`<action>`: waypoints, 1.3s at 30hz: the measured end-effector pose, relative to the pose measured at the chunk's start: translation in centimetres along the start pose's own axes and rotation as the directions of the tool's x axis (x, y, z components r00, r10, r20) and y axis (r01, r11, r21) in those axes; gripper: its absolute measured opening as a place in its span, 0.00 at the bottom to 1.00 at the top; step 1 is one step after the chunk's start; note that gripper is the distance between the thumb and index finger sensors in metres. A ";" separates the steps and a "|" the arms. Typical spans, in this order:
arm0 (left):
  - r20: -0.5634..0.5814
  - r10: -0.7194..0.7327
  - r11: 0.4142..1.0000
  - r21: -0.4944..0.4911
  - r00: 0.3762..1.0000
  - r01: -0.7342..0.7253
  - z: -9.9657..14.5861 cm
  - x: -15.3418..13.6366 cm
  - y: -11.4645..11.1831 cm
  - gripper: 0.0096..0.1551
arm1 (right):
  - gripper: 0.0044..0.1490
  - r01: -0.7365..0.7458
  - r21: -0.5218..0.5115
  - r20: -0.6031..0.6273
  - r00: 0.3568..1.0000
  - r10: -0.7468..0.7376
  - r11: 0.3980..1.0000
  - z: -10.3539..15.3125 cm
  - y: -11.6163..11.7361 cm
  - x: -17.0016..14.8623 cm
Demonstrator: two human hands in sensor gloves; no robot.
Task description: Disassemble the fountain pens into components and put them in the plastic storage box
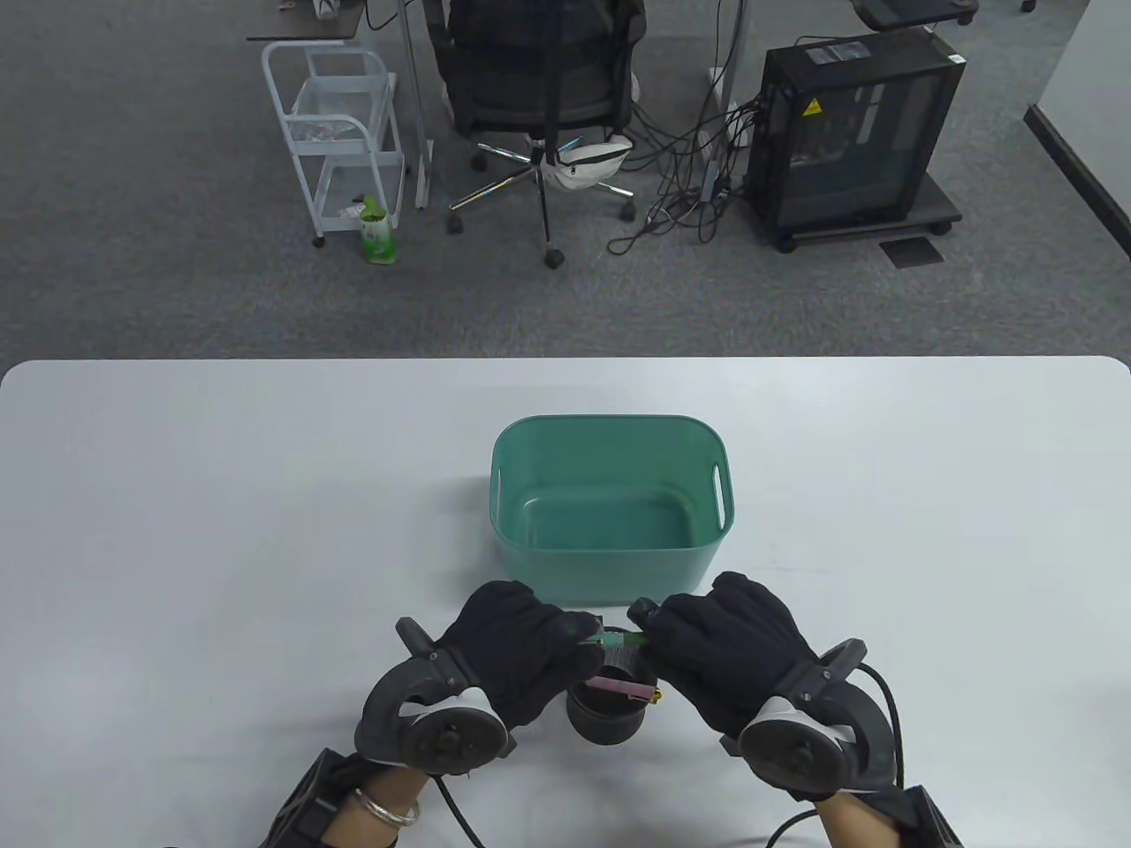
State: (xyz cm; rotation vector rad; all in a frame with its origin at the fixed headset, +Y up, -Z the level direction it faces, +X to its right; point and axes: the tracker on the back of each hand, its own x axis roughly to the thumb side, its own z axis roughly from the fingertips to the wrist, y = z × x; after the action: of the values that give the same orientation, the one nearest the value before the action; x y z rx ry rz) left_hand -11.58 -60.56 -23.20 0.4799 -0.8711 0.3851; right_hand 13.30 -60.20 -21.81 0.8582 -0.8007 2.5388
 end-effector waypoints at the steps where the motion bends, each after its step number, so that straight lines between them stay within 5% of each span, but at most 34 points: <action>1: 0.001 0.013 1.000 -0.002 1.000 -0.013 0.0 -0.1 0.0 0.27 | 0.26 0.014 0.003 0.000 1.000 -0.014 1.000 0.0 0.0 -0.1; 26: -0.011 0.159 0.984 -0.079 0.987 -0.160 -0.3 -1.5 -0.3 0.28 | 0.26 0.040 0.005 0.018 0.999 -0.040 0.999 -0.1 0.1 -0.5; 29: -0.121 0.125 0.992 -0.006 0.985 -0.127 0.8 -3.7 1.3 0.27 | 0.26 -0.070 -0.080 -0.063 0.996 0.065 0.994 0.4 -1.6 -2.5; 32: -0.170 0.164 0.985 0.083 0.972 -0.152 1.3 -5.1 2.8 0.27 | 0.26 0.027 -0.137 -0.118 0.992 -0.043 0.990 0.7 -3.4 -3.8; 39: -0.181 0.114 0.992 0.074 0.977 -0.102 1.2 -5.3 1.9 0.27 | 0.26 0.006 -0.153 -0.119 0.993 -0.025 0.988 0.6 -3.4 -3.8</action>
State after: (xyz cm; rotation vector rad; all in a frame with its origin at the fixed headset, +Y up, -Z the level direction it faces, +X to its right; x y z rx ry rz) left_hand -16.35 -60.32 -26.31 0.4494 -0.7080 0.5506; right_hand 18.11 -58.41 -22.46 0.6528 -0.9308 2.4516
